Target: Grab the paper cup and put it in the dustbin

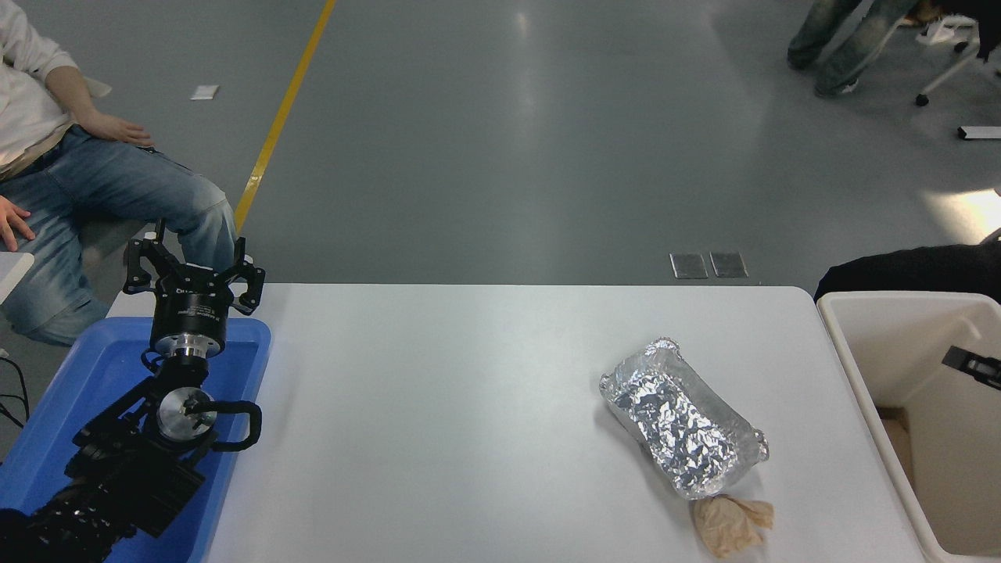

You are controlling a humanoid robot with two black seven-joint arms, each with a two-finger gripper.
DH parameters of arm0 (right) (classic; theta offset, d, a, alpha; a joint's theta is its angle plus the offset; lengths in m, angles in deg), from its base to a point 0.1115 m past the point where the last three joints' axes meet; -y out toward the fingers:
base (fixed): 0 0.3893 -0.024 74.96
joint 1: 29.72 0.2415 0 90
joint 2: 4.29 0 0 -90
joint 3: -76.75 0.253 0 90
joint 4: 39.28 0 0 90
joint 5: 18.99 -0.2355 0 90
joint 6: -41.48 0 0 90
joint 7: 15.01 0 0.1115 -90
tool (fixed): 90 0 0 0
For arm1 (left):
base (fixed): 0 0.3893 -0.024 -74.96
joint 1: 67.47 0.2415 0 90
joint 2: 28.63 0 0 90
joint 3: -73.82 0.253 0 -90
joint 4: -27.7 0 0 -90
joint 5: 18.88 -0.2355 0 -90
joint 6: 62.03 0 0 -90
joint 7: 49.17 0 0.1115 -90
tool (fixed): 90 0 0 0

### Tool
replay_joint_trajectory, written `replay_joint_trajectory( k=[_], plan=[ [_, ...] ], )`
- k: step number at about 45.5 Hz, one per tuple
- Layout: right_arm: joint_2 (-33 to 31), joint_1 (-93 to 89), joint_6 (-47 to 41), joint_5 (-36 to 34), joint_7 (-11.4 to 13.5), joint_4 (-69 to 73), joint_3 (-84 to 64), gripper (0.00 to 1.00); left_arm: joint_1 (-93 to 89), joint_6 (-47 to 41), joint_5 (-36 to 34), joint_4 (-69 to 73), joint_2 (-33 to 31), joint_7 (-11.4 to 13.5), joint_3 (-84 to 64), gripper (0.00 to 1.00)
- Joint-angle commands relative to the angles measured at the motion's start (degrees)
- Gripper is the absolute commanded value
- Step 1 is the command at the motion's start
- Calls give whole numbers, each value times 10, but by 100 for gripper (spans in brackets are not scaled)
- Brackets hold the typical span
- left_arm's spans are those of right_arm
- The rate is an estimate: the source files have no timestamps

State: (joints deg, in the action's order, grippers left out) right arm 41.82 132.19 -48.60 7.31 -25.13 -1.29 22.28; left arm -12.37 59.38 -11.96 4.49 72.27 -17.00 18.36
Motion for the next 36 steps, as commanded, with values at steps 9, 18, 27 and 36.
replay_joint_trajectory(
  k=[9, 18, 27, 36],
  plan=[
    [38, 551, -228, 75, 1, 446, -214, 100, 1, 1, -1, 0, 0, -1, 1, 99],
    [115, 624, -347, -15, 0, 522, -202, 100, 1, 1, -1, 0, 0, 0, 1, 99],
    [196, 654, -353, -129, 0, 576, -191, 100, 1, 0, 0, 1, 0, 0, 0, 99],
    [280, 671, -353, -164, 0, 572, -187, 100, 1, 0, 0, 0, 0, 0, 0, 99]
  ],
)
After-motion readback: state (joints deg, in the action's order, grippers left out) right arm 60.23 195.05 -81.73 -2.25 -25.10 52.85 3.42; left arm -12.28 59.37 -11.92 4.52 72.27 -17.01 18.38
